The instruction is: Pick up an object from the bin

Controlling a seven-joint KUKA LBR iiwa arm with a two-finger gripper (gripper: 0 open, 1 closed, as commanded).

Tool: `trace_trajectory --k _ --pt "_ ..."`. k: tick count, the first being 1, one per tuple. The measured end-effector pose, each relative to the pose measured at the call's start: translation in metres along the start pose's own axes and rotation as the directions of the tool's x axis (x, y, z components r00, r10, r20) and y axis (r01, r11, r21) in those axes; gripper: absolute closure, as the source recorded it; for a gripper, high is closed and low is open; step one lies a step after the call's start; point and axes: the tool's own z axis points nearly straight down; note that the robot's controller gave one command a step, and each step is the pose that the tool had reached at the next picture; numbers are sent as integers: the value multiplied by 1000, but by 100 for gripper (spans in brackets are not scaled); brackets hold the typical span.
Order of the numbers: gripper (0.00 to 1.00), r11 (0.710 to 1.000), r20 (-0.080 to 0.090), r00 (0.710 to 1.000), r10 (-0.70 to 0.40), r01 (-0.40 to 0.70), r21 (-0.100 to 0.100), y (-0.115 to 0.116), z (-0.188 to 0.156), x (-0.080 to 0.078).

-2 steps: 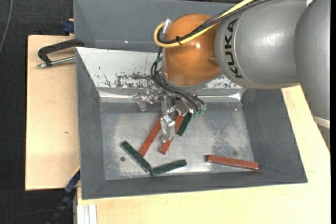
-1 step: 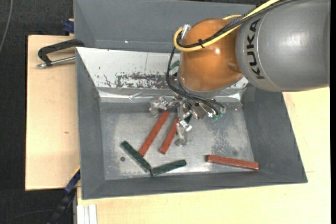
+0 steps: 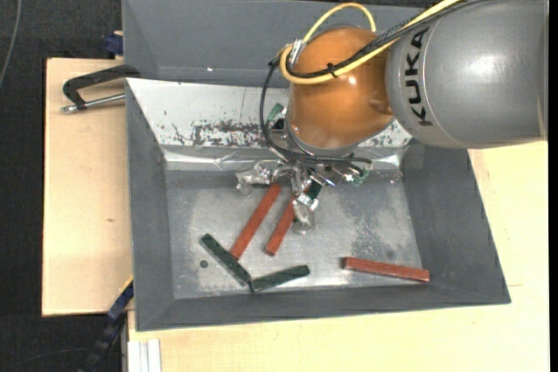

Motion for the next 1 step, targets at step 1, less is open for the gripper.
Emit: trace_trajectory --k 1 --pt "0 992 -7 992 -126 126 -8 5 76 12"
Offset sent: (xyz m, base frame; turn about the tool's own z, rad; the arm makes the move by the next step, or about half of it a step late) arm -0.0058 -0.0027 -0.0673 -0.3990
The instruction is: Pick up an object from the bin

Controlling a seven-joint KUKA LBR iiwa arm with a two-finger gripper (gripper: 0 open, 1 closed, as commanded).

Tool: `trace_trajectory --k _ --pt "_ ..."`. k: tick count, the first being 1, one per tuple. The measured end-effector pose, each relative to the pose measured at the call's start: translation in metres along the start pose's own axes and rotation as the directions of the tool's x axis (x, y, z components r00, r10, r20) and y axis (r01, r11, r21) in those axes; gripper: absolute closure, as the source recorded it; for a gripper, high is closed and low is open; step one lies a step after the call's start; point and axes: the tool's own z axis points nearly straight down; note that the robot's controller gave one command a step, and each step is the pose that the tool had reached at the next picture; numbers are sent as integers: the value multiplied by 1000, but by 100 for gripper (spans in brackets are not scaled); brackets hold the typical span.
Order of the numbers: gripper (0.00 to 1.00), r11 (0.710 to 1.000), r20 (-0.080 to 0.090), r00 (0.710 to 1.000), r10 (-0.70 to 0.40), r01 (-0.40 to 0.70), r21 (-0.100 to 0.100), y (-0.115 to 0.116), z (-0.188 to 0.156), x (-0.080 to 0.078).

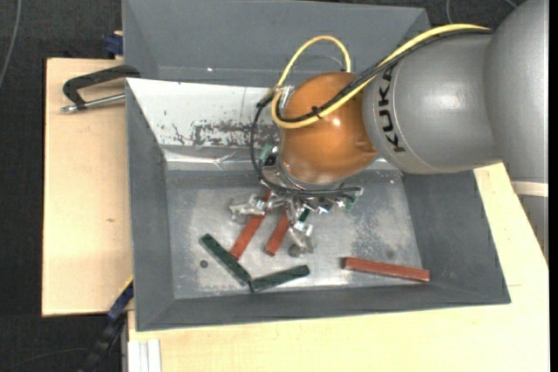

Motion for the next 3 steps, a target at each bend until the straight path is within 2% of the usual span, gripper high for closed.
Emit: trace_trajectory --k 1,2,3 --pt "100 991 12 991 -133 133 12 -3 0 -7" --pt "100 989 11 989 -148 148 12 -3 -1 -7" --pt "100 989 7 989 -148 148 8 -2 -41 -7"
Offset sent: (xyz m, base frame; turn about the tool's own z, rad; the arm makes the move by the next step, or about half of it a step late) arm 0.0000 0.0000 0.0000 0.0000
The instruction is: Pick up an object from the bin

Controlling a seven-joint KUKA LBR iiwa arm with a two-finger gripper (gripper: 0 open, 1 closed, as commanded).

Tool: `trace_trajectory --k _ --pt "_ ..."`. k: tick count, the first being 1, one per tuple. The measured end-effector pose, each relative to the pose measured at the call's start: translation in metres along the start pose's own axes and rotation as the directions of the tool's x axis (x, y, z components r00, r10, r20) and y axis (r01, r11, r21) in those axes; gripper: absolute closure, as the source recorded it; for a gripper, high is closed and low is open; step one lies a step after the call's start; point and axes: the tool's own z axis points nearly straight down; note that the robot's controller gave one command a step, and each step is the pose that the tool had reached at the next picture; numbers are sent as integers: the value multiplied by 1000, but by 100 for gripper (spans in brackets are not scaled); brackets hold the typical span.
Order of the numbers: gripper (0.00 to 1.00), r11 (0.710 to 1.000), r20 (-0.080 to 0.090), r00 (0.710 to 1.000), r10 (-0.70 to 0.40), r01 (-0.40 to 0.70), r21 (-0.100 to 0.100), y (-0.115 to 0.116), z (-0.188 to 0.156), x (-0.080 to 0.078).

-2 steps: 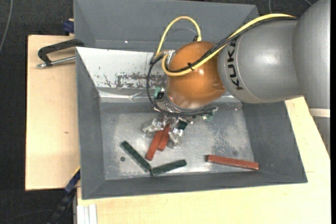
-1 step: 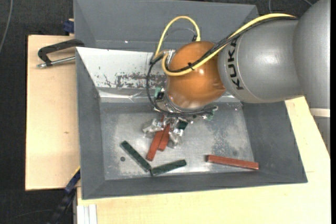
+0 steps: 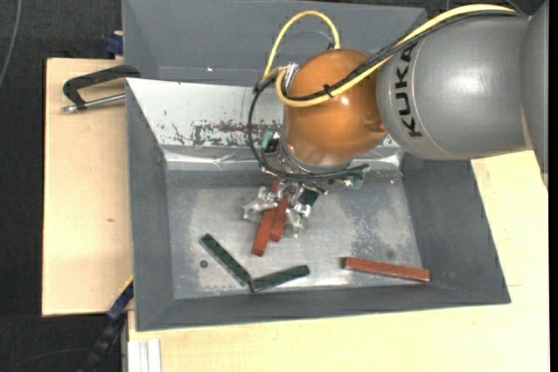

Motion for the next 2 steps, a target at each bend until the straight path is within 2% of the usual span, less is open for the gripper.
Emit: trace_trajectory --k 2 --pt "100 1000 2 1000 4 -4 3 -2 -12 -2"
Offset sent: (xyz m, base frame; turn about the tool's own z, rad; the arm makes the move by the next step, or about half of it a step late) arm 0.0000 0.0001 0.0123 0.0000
